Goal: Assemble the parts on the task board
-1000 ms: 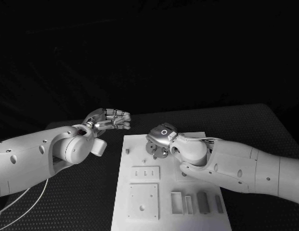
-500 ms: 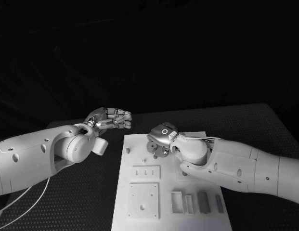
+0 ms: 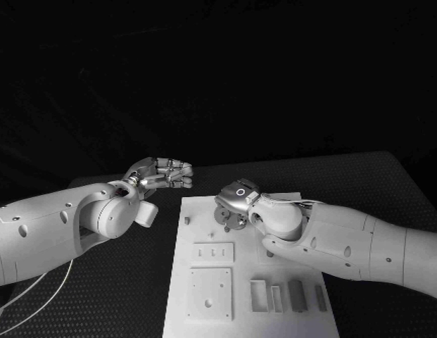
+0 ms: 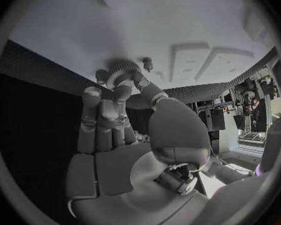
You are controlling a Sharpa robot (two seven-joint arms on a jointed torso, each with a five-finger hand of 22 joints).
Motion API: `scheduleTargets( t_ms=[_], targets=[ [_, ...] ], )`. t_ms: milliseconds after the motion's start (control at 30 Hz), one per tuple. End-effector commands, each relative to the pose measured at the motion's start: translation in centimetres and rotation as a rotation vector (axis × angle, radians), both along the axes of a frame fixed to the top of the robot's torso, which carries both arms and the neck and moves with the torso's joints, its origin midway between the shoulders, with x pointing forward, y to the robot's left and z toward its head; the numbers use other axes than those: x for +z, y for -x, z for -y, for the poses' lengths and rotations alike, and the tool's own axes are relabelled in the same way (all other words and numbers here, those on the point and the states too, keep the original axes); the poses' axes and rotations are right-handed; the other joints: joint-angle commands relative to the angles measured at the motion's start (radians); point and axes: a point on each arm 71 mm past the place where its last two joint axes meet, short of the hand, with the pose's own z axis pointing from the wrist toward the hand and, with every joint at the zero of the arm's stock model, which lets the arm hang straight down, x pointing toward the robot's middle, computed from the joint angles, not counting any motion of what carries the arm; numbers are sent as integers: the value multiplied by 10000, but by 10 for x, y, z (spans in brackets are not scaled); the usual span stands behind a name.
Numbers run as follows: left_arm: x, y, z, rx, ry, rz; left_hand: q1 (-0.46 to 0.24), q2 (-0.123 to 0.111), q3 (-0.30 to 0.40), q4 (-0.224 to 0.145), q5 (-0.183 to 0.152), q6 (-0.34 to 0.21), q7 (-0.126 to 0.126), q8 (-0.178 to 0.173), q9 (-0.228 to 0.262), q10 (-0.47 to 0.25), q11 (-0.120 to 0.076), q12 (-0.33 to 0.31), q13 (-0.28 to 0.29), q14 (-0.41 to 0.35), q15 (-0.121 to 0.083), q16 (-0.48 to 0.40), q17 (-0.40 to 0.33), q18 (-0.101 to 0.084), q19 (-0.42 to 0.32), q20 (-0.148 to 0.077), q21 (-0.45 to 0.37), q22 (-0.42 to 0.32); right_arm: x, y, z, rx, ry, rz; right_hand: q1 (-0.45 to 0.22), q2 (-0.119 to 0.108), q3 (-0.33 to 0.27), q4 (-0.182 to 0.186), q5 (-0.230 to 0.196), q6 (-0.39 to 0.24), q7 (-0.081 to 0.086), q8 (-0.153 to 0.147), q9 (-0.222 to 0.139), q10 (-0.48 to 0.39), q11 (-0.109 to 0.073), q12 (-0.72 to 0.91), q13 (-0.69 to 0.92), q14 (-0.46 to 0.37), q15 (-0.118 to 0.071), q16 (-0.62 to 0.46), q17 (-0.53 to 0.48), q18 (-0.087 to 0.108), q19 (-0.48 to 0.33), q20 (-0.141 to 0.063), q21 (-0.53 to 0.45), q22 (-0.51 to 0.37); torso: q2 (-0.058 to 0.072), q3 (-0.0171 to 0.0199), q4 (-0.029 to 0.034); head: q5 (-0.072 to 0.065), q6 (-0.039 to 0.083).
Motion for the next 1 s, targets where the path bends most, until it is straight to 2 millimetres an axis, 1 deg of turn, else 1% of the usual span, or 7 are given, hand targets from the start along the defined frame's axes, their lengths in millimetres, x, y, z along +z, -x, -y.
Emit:
scheduleTargets(
  t_ms=[33,100,267,667,767,1000],
  targets=[
    [2,0,1,-105,108,37,-92,-18,-52,-9,-57,34,218,-65,-10,74,-21,-64,-12,5,40,-64,9,193,2,34,-33,-14,-1,-1,2,-65,-91,-27,-9,-134,33,54,60,-284,66,-162,-145,-23,106,-81,-14,9,82,13,-13,153,22,-71,-32,128,3,-4,-2,6,-5],
    [2,0,1,-104,108,38,-92,-18,-53,-9,-57,34,219,-65,-10,74,-21,-64,-12,5,40,-64,10,193,2,34,-33,-14,-1,-2,3,-90,-87,-67,-2,-177,39,50,63,-448,102,-249,-179,-34,138,-92,-12,7,114,12,-14,153,29,-82,-44,124,3,-4,-2,6,-5],
    [2,0,1,-114,112,36,-92,-19,-54,-9,-57,34,219,-67,-11,74,-21,-66,-12,5,41,-66,11,193,2,34,-35,-14,-1,-2,3,-105,-114,-70,-25,-246,43,63,62,-610,130,-328,-203,-46,165,-105,-5,4,141,6,-17,153,39,-89,-65,120,1,1,-13,11,-6],
    [2,0,1,-115,112,33,-95,-19,-56,-8,-58,33,220,-70,-12,74,-20,-69,-14,6,41,-72,14,192,3,35,-38,-15,-1,-2,7,-130,-250,-89,-68,-251,48,86,62,-655,141,-344,-204,-53,176,-113,-2,1,152,1,-21,153,48,-90,-77,118,-3,2,-4,7,-12],
    [2,0,1,-112,111,33,-95,-20,-56,-8,-58,33,220,-70,-12,74,-20,-69,-14,6,42,-74,15,193,3,35,-39,-15,0,-2,8,-111,-383,-107,-82,-241,52,93,61,-648,140,-338,-199,-51,177,-113,0,2,153,1,-21,153,53,-90,-78,118,-3,10,-11,6,-10],
    [2,0,-1,-70,103,44,-94,-20,-57,-9,-58,34,220,-71,-12,74,-20,-71,-15,6,41,-77,17,193,4,35,-41,-15,5,3,15,149,-1325,-69,-119,-255,59,93,62,-585,139,-294,-174,-40,174,-108,10,10,150,10,-17,153,75,-100,-81,120,-7,7,-26,1,7]
  ],
)
